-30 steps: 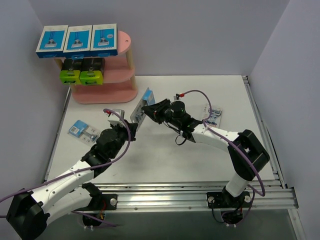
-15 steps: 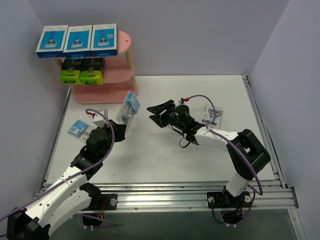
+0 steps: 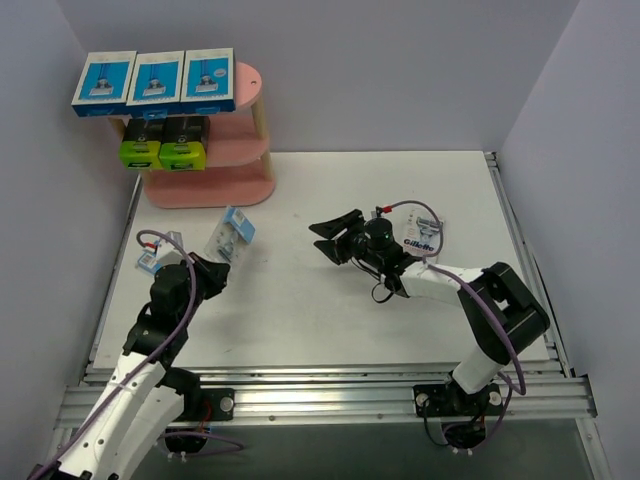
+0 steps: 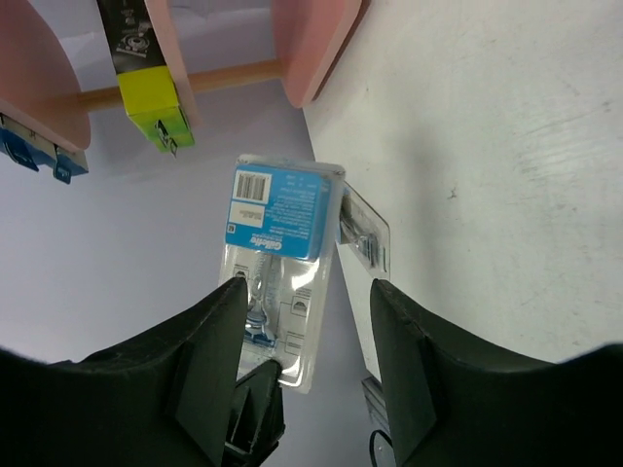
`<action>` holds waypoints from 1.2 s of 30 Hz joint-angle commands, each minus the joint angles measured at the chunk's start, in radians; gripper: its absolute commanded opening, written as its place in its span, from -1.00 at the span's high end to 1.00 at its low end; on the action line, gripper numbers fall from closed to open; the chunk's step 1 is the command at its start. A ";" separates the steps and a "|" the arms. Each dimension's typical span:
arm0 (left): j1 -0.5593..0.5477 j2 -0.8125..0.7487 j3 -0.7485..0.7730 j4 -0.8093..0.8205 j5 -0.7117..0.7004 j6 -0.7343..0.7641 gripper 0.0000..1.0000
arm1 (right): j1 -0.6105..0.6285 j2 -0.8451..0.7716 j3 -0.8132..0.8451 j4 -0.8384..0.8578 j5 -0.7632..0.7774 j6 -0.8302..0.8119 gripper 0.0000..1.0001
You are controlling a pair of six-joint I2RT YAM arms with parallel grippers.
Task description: Place and organize the shaving razors onto the shelf
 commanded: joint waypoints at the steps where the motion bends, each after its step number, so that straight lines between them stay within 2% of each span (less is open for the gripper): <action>1: 0.100 -0.070 -0.033 0.037 0.099 -0.084 0.95 | -0.043 -0.065 -0.036 0.059 -0.042 -0.029 0.02; 6: 0.275 -0.073 -0.070 0.097 0.202 -0.139 0.95 | -0.104 -0.069 -0.124 0.133 -0.120 -0.029 0.02; 10: 0.425 -0.027 -0.096 0.225 0.325 -0.193 0.95 | -0.158 -0.069 -0.183 0.177 -0.175 -0.042 0.02; 18: 0.526 0.077 -0.106 0.413 0.382 -0.274 0.95 | -0.265 -0.004 -0.283 0.325 -0.294 -0.045 0.07; 26: 0.741 0.275 -0.125 0.632 0.550 -0.393 0.95 | -0.339 0.159 -0.330 0.599 -0.398 0.023 0.13; 32: 0.790 0.379 -0.074 0.701 0.563 -0.408 0.95 | -0.382 0.285 -0.320 0.743 -0.450 0.052 0.12; 36: 0.806 0.482 -0.070 0.860 0.561 -0.454 0.95 | -0.399 0.329 -0.307 0.768 -0.470 0.034 0.10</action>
